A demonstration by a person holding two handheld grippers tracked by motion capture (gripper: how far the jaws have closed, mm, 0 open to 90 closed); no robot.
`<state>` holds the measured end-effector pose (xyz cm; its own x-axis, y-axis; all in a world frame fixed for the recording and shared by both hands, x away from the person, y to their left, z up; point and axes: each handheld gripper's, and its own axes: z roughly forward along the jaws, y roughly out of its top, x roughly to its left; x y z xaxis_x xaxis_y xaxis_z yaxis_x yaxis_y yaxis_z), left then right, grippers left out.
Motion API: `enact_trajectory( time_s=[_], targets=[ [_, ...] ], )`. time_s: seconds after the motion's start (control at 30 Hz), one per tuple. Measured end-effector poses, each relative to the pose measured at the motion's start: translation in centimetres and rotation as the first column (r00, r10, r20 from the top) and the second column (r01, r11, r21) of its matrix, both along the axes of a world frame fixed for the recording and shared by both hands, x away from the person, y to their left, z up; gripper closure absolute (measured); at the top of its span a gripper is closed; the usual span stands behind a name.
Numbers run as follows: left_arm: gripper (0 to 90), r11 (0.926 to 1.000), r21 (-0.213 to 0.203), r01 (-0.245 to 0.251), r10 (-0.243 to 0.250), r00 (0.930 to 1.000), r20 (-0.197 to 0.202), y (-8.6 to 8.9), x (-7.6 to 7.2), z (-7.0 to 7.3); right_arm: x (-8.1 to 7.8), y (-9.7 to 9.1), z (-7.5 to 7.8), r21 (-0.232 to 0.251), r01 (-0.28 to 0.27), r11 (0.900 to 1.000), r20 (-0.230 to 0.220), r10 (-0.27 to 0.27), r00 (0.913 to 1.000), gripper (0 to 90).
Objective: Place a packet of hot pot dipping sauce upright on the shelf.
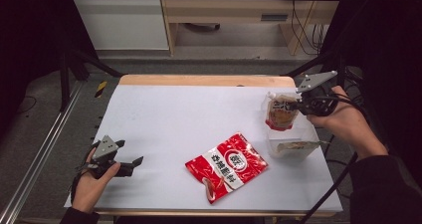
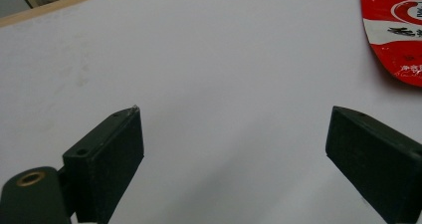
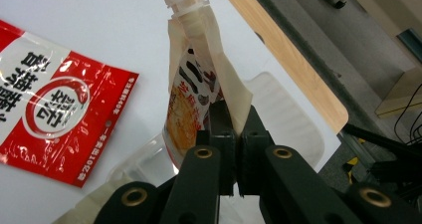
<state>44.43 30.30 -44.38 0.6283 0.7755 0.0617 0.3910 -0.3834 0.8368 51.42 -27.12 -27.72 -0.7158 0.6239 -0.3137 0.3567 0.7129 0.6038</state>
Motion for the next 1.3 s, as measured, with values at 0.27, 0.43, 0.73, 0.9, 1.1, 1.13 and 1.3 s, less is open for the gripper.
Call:
enact_trajectory(
  time_s=[0.27,0.43,0.73,0.9,1.1,1.13,1.3],
  targets=[
    [7.8,1.0000,0.004,0.002,-0.002,1.0000,-0.001,-0.1,0.0,0.0,-0.5,-0.5,-1.1,-0.001,-0.005,1.0000,-0.028,0.005,0.9996,88.3],
    [7.8,1.0000,0.004,0.004,-0.004,1.0000,-0.004,-0.1,0.0,-0.1,-0.5,-0.5,-2.1,-0.004,-0.006,1.0000,-0.050,0.006,0.9987,88.3],
    [7.8,0.9999,0.007,0.009,-0.009,0.9999,-0.007,-0.2,0.0,-0.1,-0.2,-0.8,-3.6,-0.011,-0.006,0.9999,-0.096,0.005,0.9954,88.2],
    [7.8,0.9999,0.010,0.009,-0.009,0.9999,-0.008,-0.2,0.0,-0.1,-0.1,-0.8,-4.6,-0.010,-0.011,0.9999,-0.111,0.009,0.9938,88.1],
    [7.8,0.9999,0.009,0.009,-0.009,0.9999,-0.007,-0.1,0.0,-0.1,0.2,-0.9,-5.6,-0.021,0.009,0.9997,-0.141,-0.012,0.9900,87.6],
    [7.8,0.9999,0.009,0.009,-0.009,0.9999,-0.007,-0.1,0.0,-0.1,0.2,-1.0,-5.7,-0.023,0.017,0.9996,-0.147,-0.021,0.9889,87.4],
    [7.8,1.0000,0.007,0.006,-0.006,1.0000,-0.006,-0.1,0.0,-0.1,0.3,-1.2,-6.3,-0.027,0.040,0.9988,-0.172,-0.044,0.9842,85.4]
  ],
)
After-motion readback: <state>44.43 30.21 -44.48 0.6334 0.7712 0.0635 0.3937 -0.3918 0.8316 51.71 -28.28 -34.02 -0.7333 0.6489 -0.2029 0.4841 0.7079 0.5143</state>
